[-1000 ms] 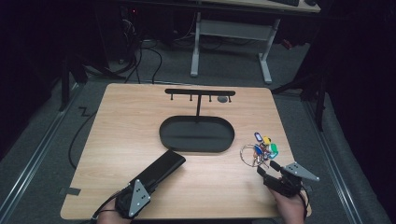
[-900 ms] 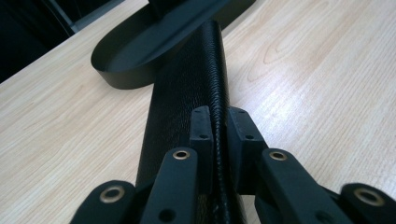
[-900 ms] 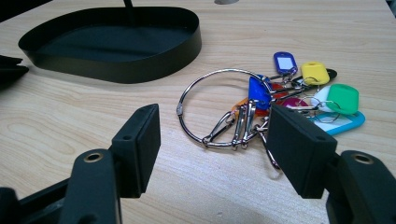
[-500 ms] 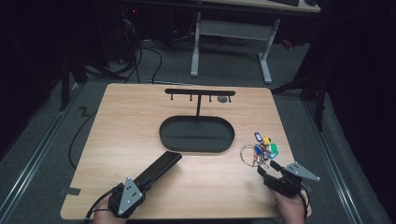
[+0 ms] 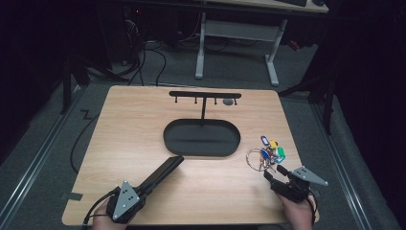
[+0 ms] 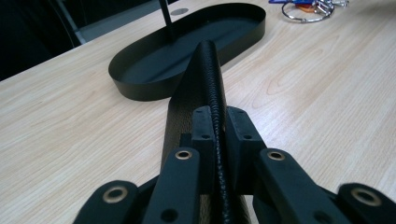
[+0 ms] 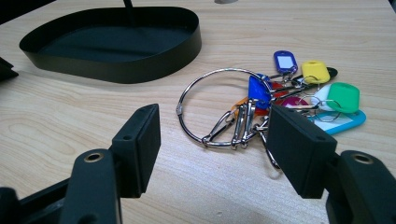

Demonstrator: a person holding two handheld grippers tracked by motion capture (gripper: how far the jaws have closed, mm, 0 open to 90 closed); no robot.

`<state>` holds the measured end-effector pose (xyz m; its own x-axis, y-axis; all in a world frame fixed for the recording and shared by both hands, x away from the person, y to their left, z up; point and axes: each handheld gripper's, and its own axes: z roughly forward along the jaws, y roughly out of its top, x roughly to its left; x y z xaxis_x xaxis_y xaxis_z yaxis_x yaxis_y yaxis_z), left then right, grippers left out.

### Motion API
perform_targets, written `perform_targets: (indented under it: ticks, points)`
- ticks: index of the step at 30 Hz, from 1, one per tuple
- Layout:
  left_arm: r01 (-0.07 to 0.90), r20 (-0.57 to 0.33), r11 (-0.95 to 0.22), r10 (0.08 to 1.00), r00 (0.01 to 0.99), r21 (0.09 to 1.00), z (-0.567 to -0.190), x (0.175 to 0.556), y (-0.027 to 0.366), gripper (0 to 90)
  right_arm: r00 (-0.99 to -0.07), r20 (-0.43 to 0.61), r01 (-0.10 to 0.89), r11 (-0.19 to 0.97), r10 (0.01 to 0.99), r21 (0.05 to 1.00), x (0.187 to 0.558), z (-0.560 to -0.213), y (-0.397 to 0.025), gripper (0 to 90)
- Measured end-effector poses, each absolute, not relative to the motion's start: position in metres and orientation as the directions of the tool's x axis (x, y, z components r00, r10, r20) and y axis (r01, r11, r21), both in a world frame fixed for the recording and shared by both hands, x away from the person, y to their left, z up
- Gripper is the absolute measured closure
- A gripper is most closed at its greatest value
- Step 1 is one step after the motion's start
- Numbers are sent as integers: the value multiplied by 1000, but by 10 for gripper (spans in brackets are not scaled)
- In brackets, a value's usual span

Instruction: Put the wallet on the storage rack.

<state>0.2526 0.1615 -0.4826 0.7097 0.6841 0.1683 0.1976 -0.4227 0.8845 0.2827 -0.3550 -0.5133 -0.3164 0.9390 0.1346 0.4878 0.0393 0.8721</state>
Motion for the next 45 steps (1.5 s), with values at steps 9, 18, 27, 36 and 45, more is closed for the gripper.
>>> perform_targets:
  ticks: [9,18,27,36,45]
  points:
    - [232,104,-356,714,692,905,-481,257,176,830,-318,137,488,38,938,872,283,-513,-355,359]
    - [265,46,-298,740,671,917,-482,262,190,827,-317,138,489,38,938,871,283,-513,-355,359]
    - [303,-37,-200,777,629,932,-485,271,213,817,-320,136,490,41,937,871,283,-514,-355,359]
    - [318,-69,-162,793,606,934,-489,276,223,790,-323,138,498,44,936,866,284,-515,-353,359]
    - [324,-19,-223,798,602,919,-493,276,217,664,-322,142,504,42,936,863,285,-517,-353,359]
